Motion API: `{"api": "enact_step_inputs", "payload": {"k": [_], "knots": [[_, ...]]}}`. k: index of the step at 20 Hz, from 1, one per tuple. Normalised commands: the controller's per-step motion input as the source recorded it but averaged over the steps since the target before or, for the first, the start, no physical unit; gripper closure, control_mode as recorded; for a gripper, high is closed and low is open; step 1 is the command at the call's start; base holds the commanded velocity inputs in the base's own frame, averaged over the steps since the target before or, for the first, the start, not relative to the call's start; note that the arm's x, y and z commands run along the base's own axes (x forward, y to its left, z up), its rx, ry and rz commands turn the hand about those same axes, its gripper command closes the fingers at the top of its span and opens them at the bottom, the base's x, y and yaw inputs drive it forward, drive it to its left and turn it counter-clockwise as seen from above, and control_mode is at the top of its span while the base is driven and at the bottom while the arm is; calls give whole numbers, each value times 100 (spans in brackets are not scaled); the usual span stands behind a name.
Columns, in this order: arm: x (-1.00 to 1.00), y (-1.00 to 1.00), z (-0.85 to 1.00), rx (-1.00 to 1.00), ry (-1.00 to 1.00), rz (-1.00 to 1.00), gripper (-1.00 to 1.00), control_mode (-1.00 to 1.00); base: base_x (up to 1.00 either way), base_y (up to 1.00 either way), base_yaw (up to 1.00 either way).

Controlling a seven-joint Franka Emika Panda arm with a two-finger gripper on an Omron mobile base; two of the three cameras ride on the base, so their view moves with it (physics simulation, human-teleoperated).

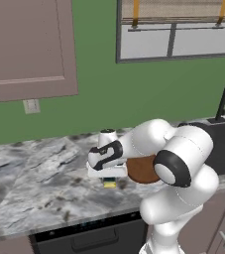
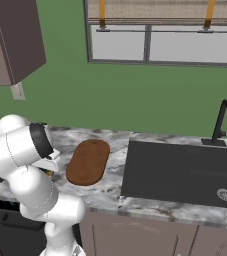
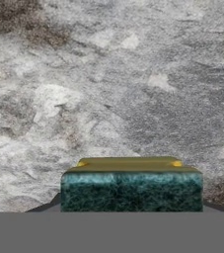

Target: Pick up the sponge from the counter and clean the cutting board by briefly scrubbing or pressing down on the cutting board. Once finished, release the sponge.

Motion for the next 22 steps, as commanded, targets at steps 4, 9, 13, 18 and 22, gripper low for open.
{"api": "enact_step_inputs", "payload": {"k": [4, 9, 13, 18, 22], "knots": [[0, 0, 0, 0, 0, 0, -100, -100, 0, 0, 0], [0, 0, 0, 0, 0, 0, -100, -100, 0, 0, 0], [-2, 0, 36, 0, 0, -1, -100, -100, 0, 0, 0], [-43, -12, 83, -3, 0, -4, -100, -100, 0, 0, 0], [-63, -61, 59, -6, 0, -2, -100, -100, 0, 0, 0]]}}
